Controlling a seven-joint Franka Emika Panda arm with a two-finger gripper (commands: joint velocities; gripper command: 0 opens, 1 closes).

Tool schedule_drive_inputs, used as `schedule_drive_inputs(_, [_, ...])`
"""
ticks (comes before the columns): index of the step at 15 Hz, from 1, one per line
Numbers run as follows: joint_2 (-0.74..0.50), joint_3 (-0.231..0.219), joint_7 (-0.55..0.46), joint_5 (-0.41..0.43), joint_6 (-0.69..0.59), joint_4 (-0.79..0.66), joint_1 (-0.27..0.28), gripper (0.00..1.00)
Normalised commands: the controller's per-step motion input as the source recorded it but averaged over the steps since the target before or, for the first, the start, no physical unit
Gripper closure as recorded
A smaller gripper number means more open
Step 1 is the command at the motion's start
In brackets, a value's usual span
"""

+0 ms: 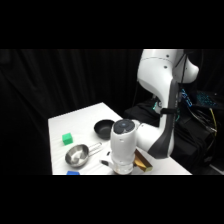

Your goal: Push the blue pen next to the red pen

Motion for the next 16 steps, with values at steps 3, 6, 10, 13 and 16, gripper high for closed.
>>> schedule_drive_inputs(3, [-0.39, -0.038, -0.27, 0.146, 0.18, -0.52, -0.172, 0.0])
schedule_drive_inputs(6, [-0.44, -0.039, -0.27, 0.128, 0.11, -0.5, -0.153, 0.0])
schedule_drive_inputs(10, [-0.5, 0.047, -0.31, 0.095, -0.1, -0.45, -0.124, 0.0])
schedule_drive_inputs(13, [-0.58, -0.002, -0.22, -0.029, -0.48, -0.34, 0.021, 0.0])
schedule_drive_inputs(16, [-0.59, -0.031, -0.14, -0.099, -0.67, -0.19, 0.046, 0.0])
